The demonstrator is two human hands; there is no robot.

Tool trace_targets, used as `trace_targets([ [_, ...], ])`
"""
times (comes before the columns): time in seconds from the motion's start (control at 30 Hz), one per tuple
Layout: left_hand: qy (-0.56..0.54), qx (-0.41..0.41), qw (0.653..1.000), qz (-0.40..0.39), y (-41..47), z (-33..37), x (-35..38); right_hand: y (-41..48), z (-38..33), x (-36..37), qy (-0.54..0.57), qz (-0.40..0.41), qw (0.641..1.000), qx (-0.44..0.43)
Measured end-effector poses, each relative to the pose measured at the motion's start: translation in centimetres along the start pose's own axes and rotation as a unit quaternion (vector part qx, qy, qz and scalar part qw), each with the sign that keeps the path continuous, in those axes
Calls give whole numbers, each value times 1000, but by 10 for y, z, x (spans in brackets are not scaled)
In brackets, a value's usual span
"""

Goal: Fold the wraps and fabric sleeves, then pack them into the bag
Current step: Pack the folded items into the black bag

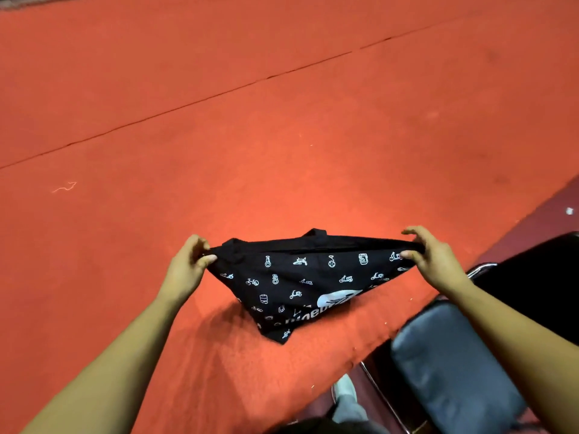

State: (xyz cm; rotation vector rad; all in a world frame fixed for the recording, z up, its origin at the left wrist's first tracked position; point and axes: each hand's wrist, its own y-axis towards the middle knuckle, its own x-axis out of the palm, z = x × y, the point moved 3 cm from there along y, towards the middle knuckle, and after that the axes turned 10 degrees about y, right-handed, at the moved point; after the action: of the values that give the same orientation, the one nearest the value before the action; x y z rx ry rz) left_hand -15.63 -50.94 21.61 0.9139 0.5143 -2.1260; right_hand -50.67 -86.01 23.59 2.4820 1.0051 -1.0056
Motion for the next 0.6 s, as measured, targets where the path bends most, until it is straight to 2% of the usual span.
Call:
trace_targets([
  [0.13, -40, 39, 998, -5, 14, 29, 2, -30, 1, -18, -36, 68, 997, -12],
  [0.3, -64, 104, 992, -19, 36, 94, 20, -85, 18, -74, 0, 140, 988, 62],
  [0.6, -70, 191, 969, -138, 30, 246, 149, -206, 95, -181, 38, 256, 948, 186],
])
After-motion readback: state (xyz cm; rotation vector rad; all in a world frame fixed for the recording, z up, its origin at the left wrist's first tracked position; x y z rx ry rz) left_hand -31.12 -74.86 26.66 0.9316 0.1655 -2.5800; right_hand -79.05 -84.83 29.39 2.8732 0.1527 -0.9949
